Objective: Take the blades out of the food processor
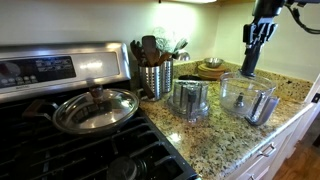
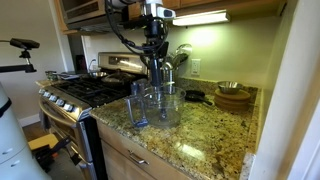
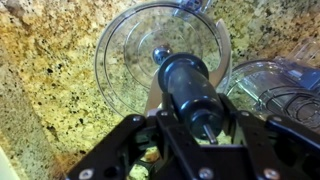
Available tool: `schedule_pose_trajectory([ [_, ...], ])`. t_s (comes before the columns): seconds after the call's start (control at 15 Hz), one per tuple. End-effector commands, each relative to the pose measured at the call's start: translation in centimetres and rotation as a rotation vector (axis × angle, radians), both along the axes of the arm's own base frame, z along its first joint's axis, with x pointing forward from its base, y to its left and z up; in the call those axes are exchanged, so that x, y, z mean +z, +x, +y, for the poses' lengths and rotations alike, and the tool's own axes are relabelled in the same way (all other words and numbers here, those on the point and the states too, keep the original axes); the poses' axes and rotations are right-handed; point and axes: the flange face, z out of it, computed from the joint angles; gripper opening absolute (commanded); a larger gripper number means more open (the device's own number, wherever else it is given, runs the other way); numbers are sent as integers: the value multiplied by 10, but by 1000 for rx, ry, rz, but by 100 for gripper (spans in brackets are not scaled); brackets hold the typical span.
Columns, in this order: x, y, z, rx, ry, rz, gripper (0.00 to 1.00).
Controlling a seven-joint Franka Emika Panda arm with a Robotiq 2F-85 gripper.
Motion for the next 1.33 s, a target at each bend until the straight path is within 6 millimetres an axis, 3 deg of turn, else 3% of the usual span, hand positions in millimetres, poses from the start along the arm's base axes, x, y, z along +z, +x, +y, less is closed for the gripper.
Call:
schedule_pose_trajectory([
  [0.0, 25, -13, 33, 82, -16, 12, 21],
  [0.33, 22, -28, 96, 202, -20, 34, 21],
  [0.67, -9, -46, 151, 264, 14, 74, 21],
  [1.0, -46, -56, 172, 226, 69, 97, 21],
  [1.27, -80, -47, 173, 160, 103, 86, 21],
])
